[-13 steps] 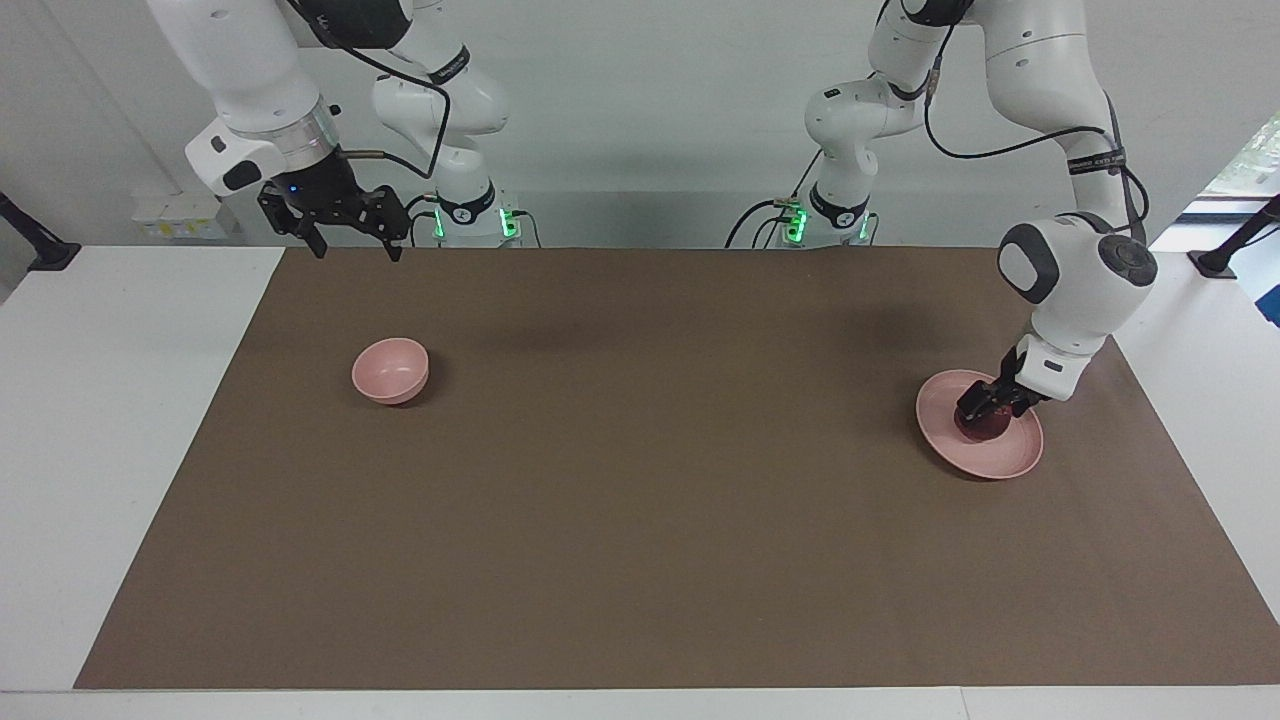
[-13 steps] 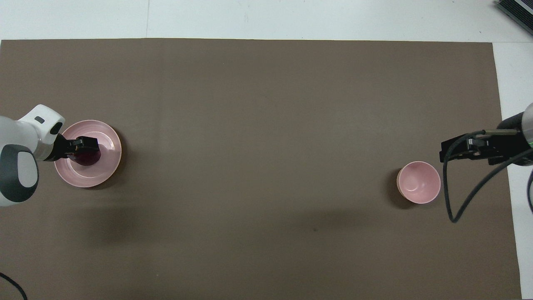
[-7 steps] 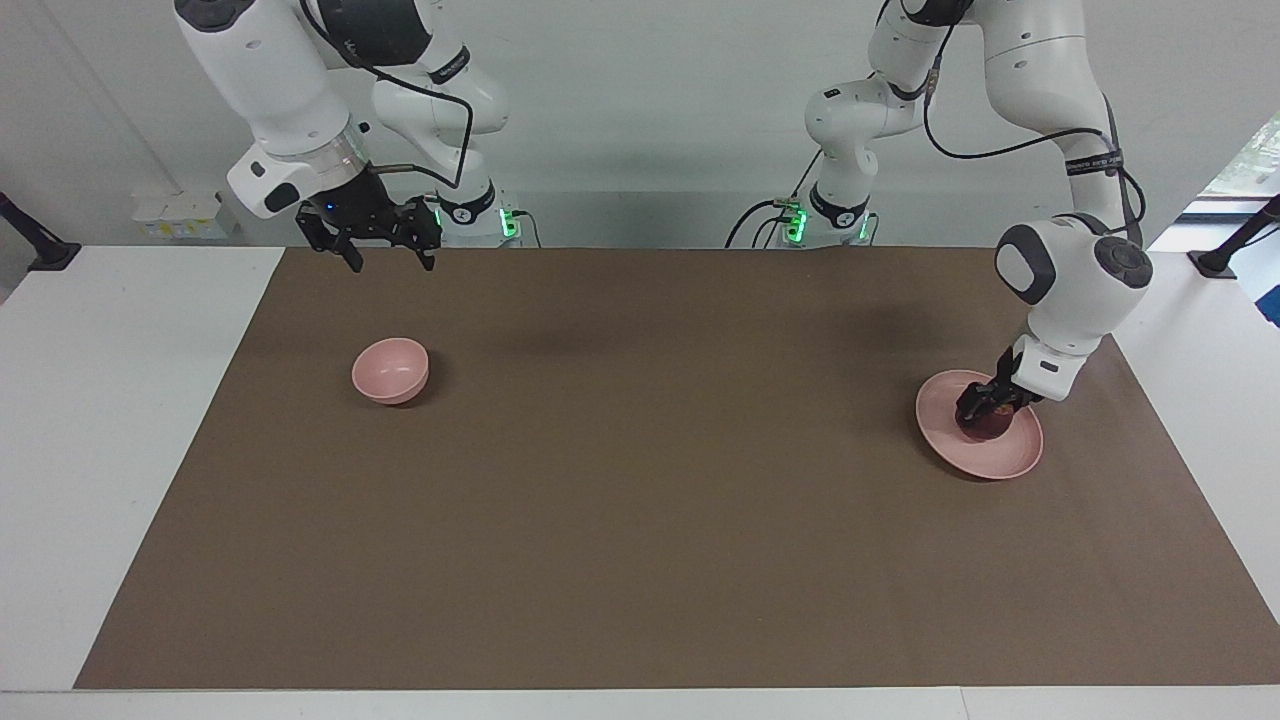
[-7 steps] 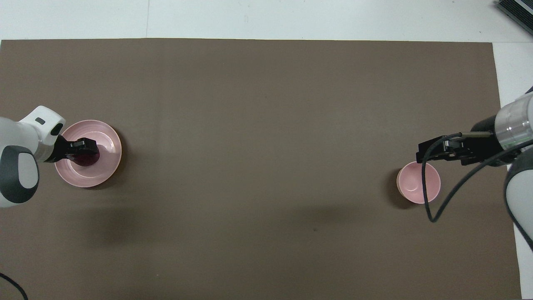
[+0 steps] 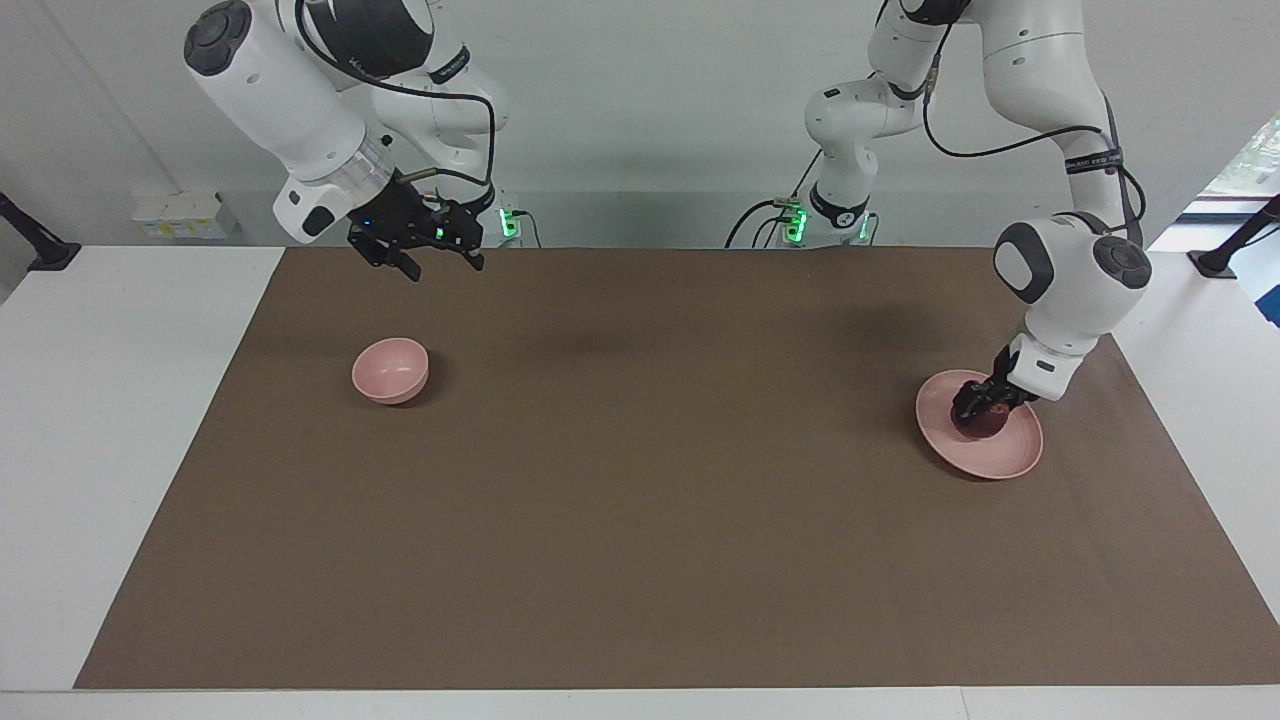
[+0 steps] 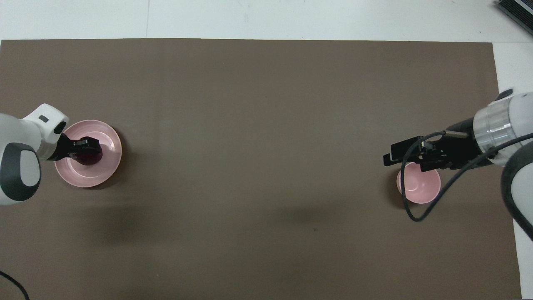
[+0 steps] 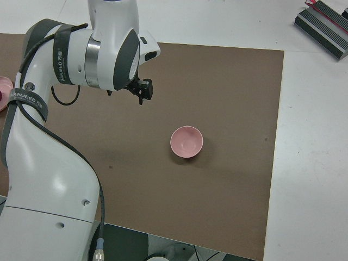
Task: Move apple from plate to bowl
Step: 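Lift the apple with the left gripper while the right gripper advances, then carry the apple toward the right gripper with the left gripper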
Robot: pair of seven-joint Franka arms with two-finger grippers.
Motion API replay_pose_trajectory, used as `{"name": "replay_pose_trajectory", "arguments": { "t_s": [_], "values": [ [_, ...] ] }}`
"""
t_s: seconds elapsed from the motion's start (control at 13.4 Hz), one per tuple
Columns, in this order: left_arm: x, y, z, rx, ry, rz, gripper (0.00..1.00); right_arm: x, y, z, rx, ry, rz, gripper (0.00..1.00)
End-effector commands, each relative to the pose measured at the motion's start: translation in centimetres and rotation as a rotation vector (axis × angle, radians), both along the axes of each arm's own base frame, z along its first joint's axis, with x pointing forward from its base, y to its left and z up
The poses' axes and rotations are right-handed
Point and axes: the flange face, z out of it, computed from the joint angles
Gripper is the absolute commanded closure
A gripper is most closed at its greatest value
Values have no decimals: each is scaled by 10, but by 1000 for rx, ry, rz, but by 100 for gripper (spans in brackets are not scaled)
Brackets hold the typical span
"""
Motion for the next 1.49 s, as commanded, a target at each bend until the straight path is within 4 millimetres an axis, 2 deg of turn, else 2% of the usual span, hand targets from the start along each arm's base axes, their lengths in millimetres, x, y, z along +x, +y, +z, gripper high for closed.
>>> {"name": "replay_pose_trajectory", "arguments": {
  "t_s": [0.0,0.22,0.52,0.82,1.19,1.41],
  "values": [
    [11,-4,33,6,1,-6,100,-7,-2,-7,102,36,-138,0],
    [16,-12,56,-39,23,-3,100,-6,15,-13,199,97,-238,0],
    [19,-30,98,-237,11,69,100,-10,37,-14,191,209,-372,0],
    [18,-59,130,-419,-47,58,100,-11,57,-18,175,261,-424,0],
    [6,-84,166,-689,-80,24,100,-8,57,-18,177,248,-426,0],
    [1,-99,196,-846,-136,49,100,-8,58,-17,179,247,-425,0]
  ]
}}
